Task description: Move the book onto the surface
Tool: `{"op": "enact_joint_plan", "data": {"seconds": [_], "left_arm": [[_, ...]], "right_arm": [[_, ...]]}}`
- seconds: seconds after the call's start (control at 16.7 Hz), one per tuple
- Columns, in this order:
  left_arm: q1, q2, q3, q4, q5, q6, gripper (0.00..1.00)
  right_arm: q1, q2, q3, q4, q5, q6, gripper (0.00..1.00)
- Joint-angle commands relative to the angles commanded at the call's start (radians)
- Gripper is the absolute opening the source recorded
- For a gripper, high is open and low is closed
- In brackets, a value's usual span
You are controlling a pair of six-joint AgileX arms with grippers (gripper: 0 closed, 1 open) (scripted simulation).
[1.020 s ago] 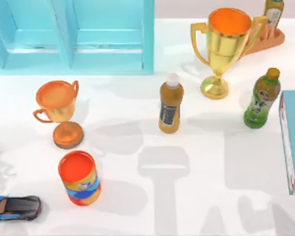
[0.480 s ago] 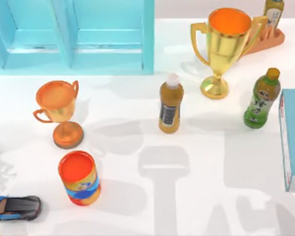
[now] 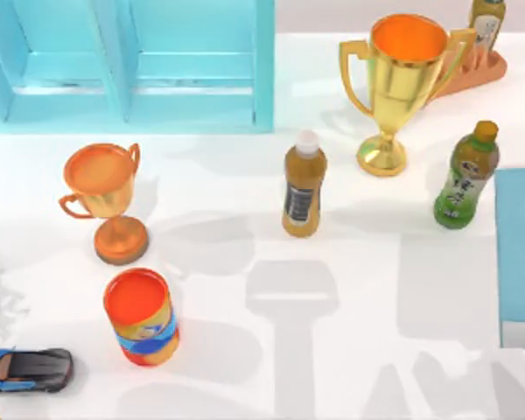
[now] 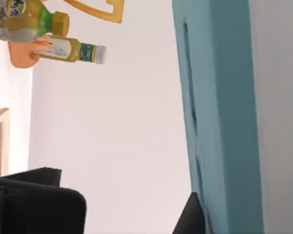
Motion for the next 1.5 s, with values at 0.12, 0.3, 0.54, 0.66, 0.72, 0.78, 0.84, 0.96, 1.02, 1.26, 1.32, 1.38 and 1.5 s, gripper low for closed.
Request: {"op": "enact_joint_plan", "data": {"seconds": [0.12,0.3,0.54,0.66,0.72,0.78,0.84,0.96,1.02,1.26,1.32,1.38,1.5], "left_arm": [[0.000,0.000,0.000,0.000,0.000,0.000,0.23],[0.000,0.000,0.000,0.000,0.000,0.000,0.45],[0.000,0.000,0.000,0.000,0.000,0.000,0.75],[0.000,0.000,0.000,0.000,0.000,0.000,0.90],[0.000,0.000,0.000,0.000,0.000,0.000,0.98],[0.000,0.000,0.000,0.000,0.000,0.000,1.00],[0.000,0.000,0.000,0.000,0.000,0.000,1.00],[0.000,0.000,0.000,0.000,0.000,0.000,1.00],[0.000,0.000,0.000,0.000,0.000,0.000,1.00],[-0.004,0.064,0.025,-0.022,-0.032,-0.001,1.00],[-0.005,0.065,0.026,-0.022,-0.032,-0.002,1.00],[-0.010,0.071,0.034,-0.021,-0.032,-0.009,1.00],[-0.030,0.097,0.066,-0.016,-0.028,-0.041,1.00]], "right_arm": [[0.000,0.000,0.000,0.000,0.000,0.000,1.00],[0.000,0.000,0.000,0.000,0.000,0.000,1.00],[0.000,0.000,0.000,0.000,0.000,0.000,1.00],[0.000,0.000,0.000,0.000,0.000,0.000,1.00],[0.000,0.000,0.000,0.000,0.000,0.000,1.00],[0.000,0.000,0.000,0.000,0.000,0.000,1.00],[0.000,0.000,0.000,0.000,0.000,0.000,1.00],[0.000,0.000,0.000,0.000,0.000,0.000,1.00],[0.000,0.000,0.000,0.000,0.000,0.000,1.00],[0.000,0.000,0.000,0.000,0.000,0.000,1.00],[0.000,0.000,0.000,0.000,0.000,0.000,1.00],[0.000,0.000,0.000,0.000,0.000,0.000,1.00],[0.000,0.000,0.000,0.000,0.000,0.000,1.00]]}}
